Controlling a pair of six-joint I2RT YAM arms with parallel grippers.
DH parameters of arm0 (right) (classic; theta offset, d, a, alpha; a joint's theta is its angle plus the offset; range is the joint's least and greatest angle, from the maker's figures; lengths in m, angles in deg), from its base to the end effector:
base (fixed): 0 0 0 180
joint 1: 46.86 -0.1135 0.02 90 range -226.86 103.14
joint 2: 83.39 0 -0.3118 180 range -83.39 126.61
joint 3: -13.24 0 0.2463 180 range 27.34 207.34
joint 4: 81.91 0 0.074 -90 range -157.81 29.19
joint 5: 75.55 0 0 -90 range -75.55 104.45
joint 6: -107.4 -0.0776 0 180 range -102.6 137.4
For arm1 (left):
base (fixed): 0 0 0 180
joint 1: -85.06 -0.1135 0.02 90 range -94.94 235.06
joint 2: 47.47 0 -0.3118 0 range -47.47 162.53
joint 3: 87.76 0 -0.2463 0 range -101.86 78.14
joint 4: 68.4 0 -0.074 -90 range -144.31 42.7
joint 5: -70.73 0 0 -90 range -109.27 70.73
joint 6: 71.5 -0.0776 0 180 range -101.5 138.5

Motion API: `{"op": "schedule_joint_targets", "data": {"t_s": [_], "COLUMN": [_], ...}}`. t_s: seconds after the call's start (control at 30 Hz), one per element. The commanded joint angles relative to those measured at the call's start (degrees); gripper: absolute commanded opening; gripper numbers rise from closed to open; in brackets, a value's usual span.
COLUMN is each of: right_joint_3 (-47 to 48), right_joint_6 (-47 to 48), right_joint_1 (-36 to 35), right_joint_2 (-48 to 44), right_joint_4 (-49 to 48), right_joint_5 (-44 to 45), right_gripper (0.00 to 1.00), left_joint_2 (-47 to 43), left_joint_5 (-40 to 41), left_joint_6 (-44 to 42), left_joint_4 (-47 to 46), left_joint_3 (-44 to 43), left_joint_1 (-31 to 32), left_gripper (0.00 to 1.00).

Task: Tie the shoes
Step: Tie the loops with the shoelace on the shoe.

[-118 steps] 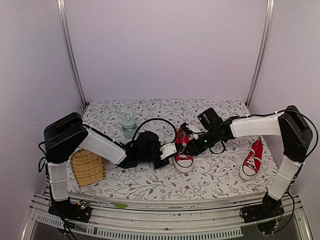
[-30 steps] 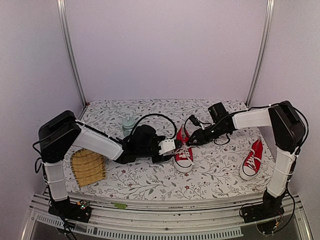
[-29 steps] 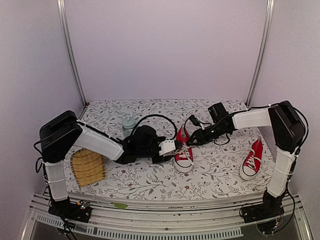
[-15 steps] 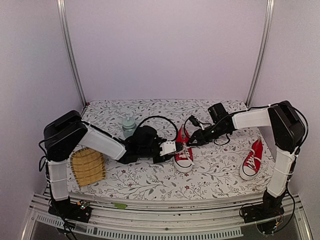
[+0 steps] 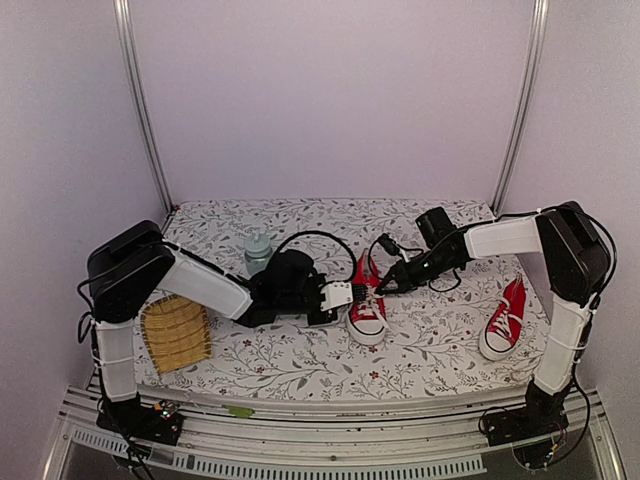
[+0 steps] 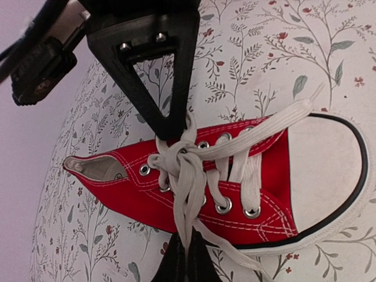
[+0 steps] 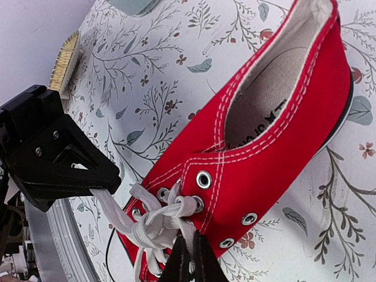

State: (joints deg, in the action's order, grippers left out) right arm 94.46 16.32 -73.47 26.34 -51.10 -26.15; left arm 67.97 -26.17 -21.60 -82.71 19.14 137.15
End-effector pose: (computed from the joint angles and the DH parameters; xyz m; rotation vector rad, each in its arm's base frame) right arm 0.3435 0.2286 0.1751 -0.8263 2.4611 1.0972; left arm 0.2810 -0.3760 0.1582 1.5392 1.3778 -0.2533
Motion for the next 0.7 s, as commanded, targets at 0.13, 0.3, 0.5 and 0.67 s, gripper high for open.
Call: {"op": "schedule_joint_targets", "data": {"t_s": [0.13, 0.3, 0.5, 0.67], "right_joint_3": [-0.5, -2.5, -4.2, -4.4], "right_joint_6": [0.5, 0.5, 2.5, 2.7], "right_joint_1": [0.0, 0.0, 0.2, 0.5], "right_joint_2": [-2.6, -3.1, -4.1, -4.5], "right_joint_4": [1.9, 2.0, 2.1, 2.6], "right_joint_5": [1.6, 1.2, 2.3, 2.9], "right_gripper": [0.01, 0.01, 0.01, 0.01], "left_joint_2": [0.0, 0.8, 1.7, 2.2], "left_joint_5": [4.2, 3.6, 4.4, 4.0], "left_joint_6": [4.7, 6.0, 6.3, 2.9], "left_joint_4": [-2.9, -3.9, -4.7, -3.2], "left_joint_3": [-0.1, 0.5, 0.8, 1.1], "left_joint_1": [-2.1, -3.3, -4.1, -4.3], "left_gripper": [0.00, 0.00, 0.00, 0.00]}}
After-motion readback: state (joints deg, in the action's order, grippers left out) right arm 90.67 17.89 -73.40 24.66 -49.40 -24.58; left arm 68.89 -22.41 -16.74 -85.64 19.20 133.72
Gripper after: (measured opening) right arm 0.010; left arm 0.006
